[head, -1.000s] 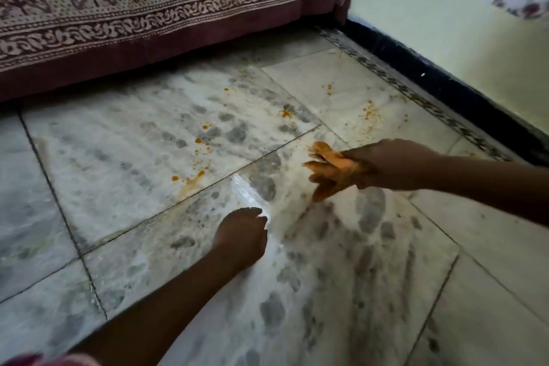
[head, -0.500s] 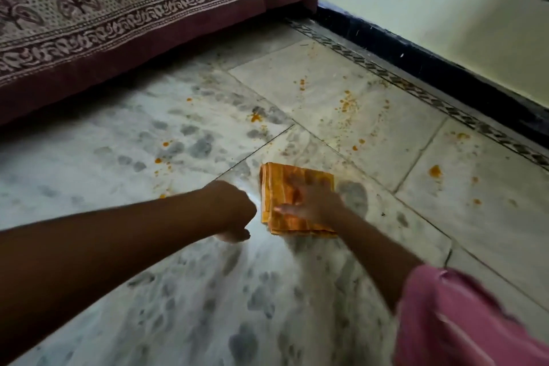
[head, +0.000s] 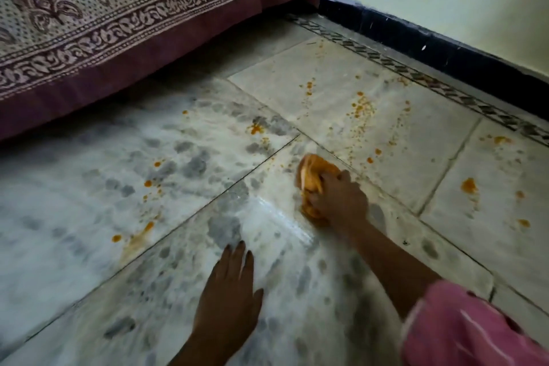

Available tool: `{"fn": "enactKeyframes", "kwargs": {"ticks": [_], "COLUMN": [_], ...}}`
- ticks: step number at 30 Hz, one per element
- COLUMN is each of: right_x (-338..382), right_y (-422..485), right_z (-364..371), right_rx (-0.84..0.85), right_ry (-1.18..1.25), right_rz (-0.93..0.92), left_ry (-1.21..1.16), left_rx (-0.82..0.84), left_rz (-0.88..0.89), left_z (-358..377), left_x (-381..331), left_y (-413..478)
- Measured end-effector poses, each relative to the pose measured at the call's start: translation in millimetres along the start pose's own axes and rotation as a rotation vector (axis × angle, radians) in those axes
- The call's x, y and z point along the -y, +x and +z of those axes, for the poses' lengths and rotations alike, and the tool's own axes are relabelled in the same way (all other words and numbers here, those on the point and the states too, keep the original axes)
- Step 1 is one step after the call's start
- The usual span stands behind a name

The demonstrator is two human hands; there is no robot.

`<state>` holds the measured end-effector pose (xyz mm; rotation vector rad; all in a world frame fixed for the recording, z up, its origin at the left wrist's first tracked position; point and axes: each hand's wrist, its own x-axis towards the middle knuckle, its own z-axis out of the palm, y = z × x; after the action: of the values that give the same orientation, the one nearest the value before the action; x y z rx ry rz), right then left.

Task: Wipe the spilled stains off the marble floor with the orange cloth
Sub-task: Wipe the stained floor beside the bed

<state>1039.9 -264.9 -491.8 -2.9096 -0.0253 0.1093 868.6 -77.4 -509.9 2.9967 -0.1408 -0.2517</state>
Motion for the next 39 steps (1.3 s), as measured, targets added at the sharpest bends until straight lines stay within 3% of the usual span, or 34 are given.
{"fn": "enactKeyframes", "kwargs": {"ticks": [4,7,9,12,14,17,21,24,26,29,31,35,39], "right_x": [44,19,-23,-81,-87,-51,6,14,-1,-70,-92,-60,-9], "right_y": [-24,-83,-108,-110,-83,-22,1,-50,-87,-111,-110,-28,15], "right_z": [23,22,13,-7,-15,-7,-2,7,1,4,-6,-3,3], "right_rx": [-0.015,0.021,0.081,0.065,-0.018,-0.039,0.036,-0.008,-0.018,0.067,0.006,-0.035,-0.012], "right_ry": [0.016,0.032,0.002,-0.030,-0.003,0.012,0.088,-0.001,0.042,0.067,0.029,0.028,0.075], "right_rz": [-0.317,-0.484,-0.421,-0.164,0.007,0.097,-0.012,-0.279,-0.339,-0.192,-0.064,0.103,0.008], "left_ry": [-0.027,-0.096,-0.101,-0.066,-0.059,-0.079,-0.058,-0.107,-0.129,-0.145,-0.164,-0.172,-0.160], "left_rx": [0.024,0.037,0.030,0.044,0.017,-0.061,-0.038,-0.081,-0.125,-0.139,-0.179,-0.181,-0.166], "left_rz": [-0.038,-0.072,-0.098,-0.104,-0.097,-0.088,-0.088,-0.113,-0.138,-0.107,-0.091,-0.097,-0.119], "left_z": [-1,-2,-3,-4,-2,0,-5,-2,-4,10,7,3,-2], "left_x": [0,-1,-6,-13,-17,-22,-32,-29,-25,-38,-41,-48,-58], "left_y": [-3,-4,-1,1,5,11,20,26,29,44,44,57,62]}}
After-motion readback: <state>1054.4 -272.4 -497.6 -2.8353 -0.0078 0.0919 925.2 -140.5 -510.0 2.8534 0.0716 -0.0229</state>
